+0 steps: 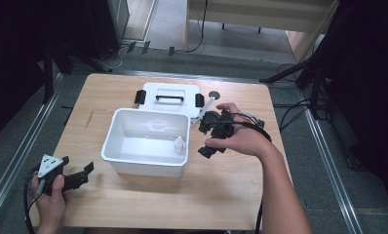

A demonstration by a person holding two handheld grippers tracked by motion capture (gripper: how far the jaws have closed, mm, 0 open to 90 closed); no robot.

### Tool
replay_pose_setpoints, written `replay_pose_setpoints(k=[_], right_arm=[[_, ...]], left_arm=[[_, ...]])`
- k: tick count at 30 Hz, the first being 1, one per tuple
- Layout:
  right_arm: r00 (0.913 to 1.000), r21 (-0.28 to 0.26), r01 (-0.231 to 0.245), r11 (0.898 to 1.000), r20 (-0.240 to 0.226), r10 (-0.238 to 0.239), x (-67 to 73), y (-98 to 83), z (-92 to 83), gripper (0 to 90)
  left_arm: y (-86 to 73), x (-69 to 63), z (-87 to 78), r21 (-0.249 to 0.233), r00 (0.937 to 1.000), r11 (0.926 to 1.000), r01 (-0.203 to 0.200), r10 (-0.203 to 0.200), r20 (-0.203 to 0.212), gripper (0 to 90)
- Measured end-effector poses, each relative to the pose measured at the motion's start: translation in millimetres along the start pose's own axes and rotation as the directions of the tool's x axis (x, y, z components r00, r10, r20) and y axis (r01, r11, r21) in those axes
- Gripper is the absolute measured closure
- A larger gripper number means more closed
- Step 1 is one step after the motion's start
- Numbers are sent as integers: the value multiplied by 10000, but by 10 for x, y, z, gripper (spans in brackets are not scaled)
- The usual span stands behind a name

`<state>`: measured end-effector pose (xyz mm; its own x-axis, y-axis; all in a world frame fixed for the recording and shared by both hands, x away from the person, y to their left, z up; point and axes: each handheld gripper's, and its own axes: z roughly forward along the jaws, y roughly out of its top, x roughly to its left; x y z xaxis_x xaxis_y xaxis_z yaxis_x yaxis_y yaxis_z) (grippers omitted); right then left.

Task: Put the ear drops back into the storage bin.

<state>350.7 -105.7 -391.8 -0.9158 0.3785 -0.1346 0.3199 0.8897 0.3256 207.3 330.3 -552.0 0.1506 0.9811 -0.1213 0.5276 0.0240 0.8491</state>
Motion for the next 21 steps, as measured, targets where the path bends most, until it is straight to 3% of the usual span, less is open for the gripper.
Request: replay_pose_setpoints(k=[2,8,14,16,20,21], right_arm=[[9996,-76,-260,9996,46,261,-18,-157,35,0],[9973,-261,-725,9970,77,727,-26,-410,111,0],[9882,-695,-1499,9863,219,1517,-22,-776,210,0],[9871,-848,-1552,9842,254,1579,-27,-815,218,0],[9728,-1536,-2213,9630,343,2291,-26,-1044,256,0],[9673,-1826,-2400,9534,384,2509,-26,-1155,278,0]], left_arm=[[-1,-4,0,-9,10000,10000,9,-9,-13,79],[-1,-4,0,-3,10000,10000,-7,7,-23,79],[-2,-10,-1,-18,10000,10000,-31,31,-55,79],[-2,-10,-1,-6,10000,10000,-42,42,-50,79],[-1,-12,0,2,10000,10000,-55,55,-58,79],[-2,-12,-1,-3,10000,10000,-50,50,-63,79]])
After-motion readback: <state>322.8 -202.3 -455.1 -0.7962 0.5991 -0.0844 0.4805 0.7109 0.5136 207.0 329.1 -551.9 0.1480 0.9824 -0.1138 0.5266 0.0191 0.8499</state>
